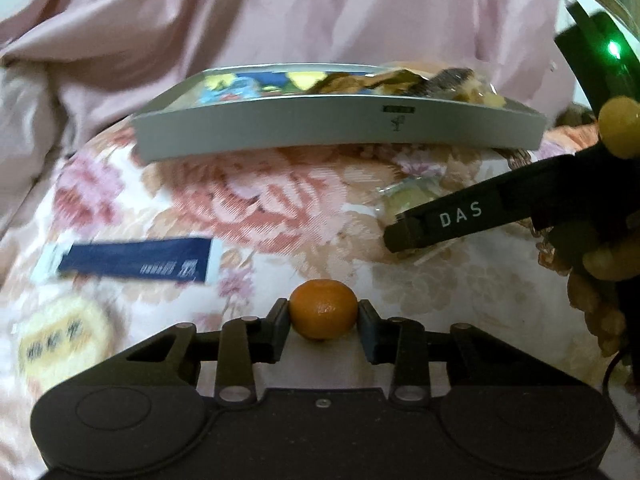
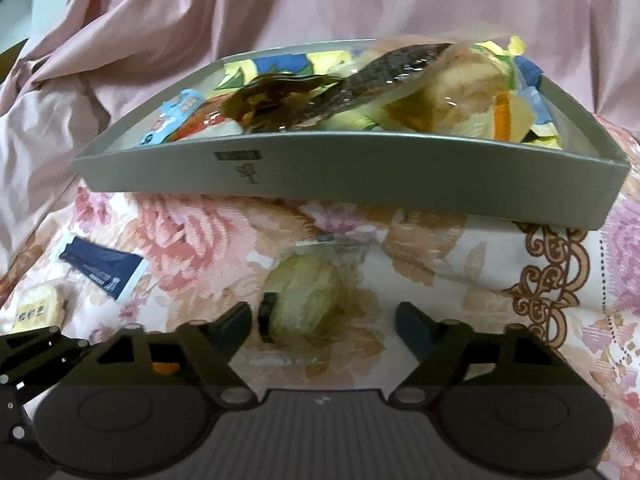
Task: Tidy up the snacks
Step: 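Grasp the orange with the left tool while the right tool grasps the green cake, then carry the orange and green cake over the grey box with both tools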
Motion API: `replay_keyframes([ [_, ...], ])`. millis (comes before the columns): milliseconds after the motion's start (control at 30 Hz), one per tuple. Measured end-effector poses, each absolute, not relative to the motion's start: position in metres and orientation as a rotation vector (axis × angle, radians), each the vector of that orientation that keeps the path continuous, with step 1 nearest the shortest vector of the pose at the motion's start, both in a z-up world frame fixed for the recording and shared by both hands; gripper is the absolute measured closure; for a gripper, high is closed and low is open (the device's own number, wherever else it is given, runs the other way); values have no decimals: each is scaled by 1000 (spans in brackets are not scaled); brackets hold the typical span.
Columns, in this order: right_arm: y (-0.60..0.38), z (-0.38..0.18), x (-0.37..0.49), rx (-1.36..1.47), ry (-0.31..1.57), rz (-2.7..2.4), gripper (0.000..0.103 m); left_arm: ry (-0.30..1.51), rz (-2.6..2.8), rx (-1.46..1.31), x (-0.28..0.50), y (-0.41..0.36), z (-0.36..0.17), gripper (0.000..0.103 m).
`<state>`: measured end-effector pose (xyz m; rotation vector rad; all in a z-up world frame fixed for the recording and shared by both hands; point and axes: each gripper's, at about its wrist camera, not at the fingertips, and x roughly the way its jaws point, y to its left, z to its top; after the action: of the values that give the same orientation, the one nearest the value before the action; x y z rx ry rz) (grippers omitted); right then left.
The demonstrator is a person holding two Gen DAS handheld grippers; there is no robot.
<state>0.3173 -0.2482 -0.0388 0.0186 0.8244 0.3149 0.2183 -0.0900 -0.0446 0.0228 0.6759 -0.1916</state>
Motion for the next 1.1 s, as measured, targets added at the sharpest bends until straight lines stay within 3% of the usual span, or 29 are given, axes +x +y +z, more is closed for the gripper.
replay_keyframes([
  [167, -243, -36, 312, 8, 826, 348, 46, 687, -156, -23, 207, -83, -42, 65],
  [600, -232, -38, 298, 105, 846, 560, 51, 702, -36, -64, 196, -56, -24, 65],
  [1100, -225, -1, 258, 24, 517, 678, 51, 587, 13, -51, 214, -54, 29, 65],
])
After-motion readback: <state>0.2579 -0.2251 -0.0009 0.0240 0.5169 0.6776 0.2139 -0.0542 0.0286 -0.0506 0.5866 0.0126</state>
